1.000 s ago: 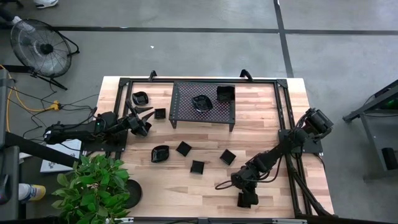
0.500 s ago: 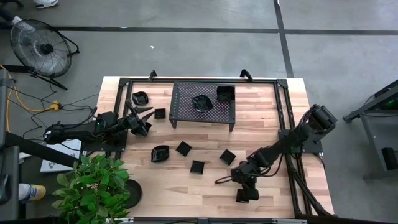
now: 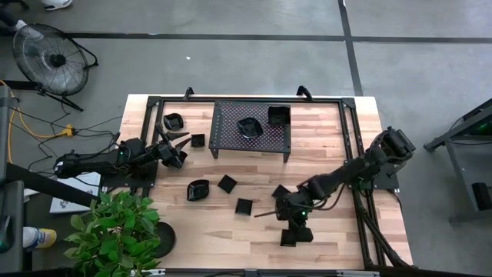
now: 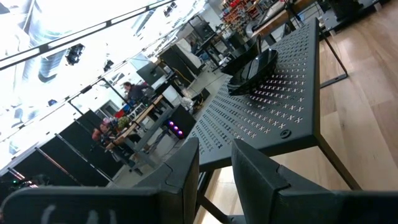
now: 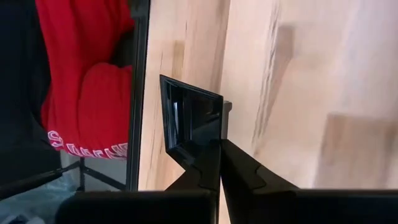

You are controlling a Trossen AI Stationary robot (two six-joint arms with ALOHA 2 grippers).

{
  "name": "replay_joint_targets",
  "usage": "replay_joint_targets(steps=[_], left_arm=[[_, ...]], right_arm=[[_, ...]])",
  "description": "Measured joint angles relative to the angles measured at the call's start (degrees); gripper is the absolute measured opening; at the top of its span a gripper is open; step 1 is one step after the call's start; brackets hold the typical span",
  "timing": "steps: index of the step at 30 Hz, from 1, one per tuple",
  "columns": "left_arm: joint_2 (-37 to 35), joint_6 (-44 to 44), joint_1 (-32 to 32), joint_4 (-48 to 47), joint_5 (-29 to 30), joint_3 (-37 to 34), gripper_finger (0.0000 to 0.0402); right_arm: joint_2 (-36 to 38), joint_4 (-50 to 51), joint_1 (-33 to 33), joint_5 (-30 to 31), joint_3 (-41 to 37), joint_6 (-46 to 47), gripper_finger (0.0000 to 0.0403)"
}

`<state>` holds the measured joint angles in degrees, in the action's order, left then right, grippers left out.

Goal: Pick & Place Mini shaped plates
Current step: Put the square plate on the shelf

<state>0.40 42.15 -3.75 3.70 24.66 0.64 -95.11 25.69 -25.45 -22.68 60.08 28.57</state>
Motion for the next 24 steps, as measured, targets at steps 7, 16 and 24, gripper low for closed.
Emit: replay_joint_targets(steps=[7,16,24], left_arm=[[0.0,0.0,0.0,0.0,0.0,0.0,0.0092],[0.0,0.0,0.0,0.0,0.0,0.0,0.0092],[0.0,0.0,0.0,0.0,0.0,0.0,0.0092]], right_arm=[[0.0,10.8,5.0,0.0,10.3,-9.8,0.0000],[-0.1,24.0,13.5,5.2,23.7,-19.8,0.0000],[-0.1,20.1,22.8,6.2,30.7,-21.9,0.0000]])
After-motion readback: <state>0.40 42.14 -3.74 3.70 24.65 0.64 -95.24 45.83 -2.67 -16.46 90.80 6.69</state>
